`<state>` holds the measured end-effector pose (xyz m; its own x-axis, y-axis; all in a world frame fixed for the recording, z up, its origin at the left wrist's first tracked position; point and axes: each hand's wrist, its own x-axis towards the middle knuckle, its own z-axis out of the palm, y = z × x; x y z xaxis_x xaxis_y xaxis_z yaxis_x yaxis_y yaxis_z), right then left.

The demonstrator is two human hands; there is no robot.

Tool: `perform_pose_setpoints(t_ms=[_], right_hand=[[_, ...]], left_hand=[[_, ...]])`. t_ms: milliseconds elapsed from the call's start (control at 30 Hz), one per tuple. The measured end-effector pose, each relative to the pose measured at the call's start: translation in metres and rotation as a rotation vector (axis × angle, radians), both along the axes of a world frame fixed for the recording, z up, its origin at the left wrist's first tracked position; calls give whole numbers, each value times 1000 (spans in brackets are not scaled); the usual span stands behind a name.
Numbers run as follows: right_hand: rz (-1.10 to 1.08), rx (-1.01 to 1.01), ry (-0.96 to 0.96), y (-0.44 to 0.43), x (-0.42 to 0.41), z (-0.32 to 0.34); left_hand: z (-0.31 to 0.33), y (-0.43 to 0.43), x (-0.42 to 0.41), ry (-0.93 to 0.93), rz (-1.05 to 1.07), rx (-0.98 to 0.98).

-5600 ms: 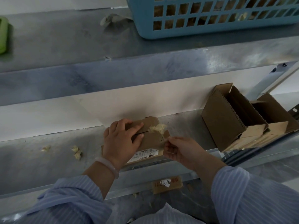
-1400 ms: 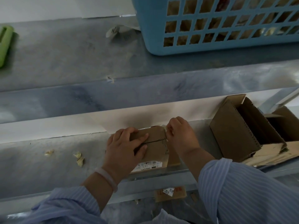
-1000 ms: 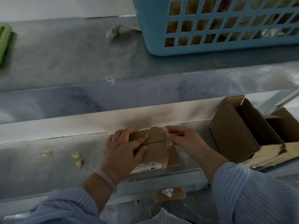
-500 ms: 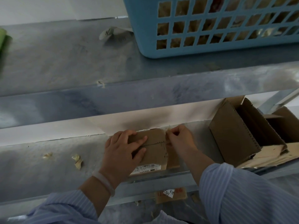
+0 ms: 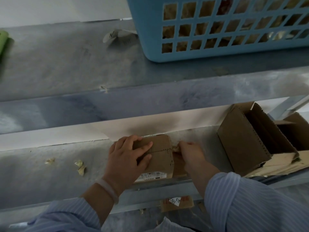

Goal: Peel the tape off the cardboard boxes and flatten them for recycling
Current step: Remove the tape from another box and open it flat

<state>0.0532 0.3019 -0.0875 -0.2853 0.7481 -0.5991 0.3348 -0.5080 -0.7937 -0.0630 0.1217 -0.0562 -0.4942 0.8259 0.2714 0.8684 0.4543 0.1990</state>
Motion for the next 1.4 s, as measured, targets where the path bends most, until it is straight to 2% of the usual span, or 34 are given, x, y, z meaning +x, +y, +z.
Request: perform_pose_setpoints(t_ms=[67,200,267,333,567,667,733,867,933,967,1000,1100,1167,1233,1300,1400], right_hand=[[39,58,2,0,3,-2],[273,418,40,-2,22,-4],[386,499,61,-6,30,2],[438,446,87,-7,35,7],[322,-10,247,0,32,14],[221,-111,280,6,31,14],[210,3,183,7,26,14],[489,698,-285,0,21,12],[571,865,-310,-1,21,11],[553,838,-250,0,21,11],[492,719,-153,3,20,12],[288,53,240,9,19,23],[253,-190,387,13,23,27],[247,-346,471,15,27,28],[289,-420,495,15,29,28],[375,-316,409,16,27,27]], left_hand=[[-1,0,-1,7,-1,4],[-4,0,-2,18,-6,9],[-4,0,-2,22,-7,8],[-4,0,-2,22,-7,10],[-2,-1,-2,9,-12,-3],[-2,-1,-3,6,-18,-19],[-2,-1,-2,-2,-17,-26],[1,-1,-1,-13,-12,-36],[2,-1,0,-15,-11,-33],[2,-1,0,-17,-11,-32],[3,-1,0,-20,-10,-33],[3,0,0,-21,-8,-35],[3,0,0,-17,-10,-30],[1,-1,-1,-15,-12,-29],[0,-1,-2,-14,-12,-32],[-1,0,-3,-11,-12,-26]])
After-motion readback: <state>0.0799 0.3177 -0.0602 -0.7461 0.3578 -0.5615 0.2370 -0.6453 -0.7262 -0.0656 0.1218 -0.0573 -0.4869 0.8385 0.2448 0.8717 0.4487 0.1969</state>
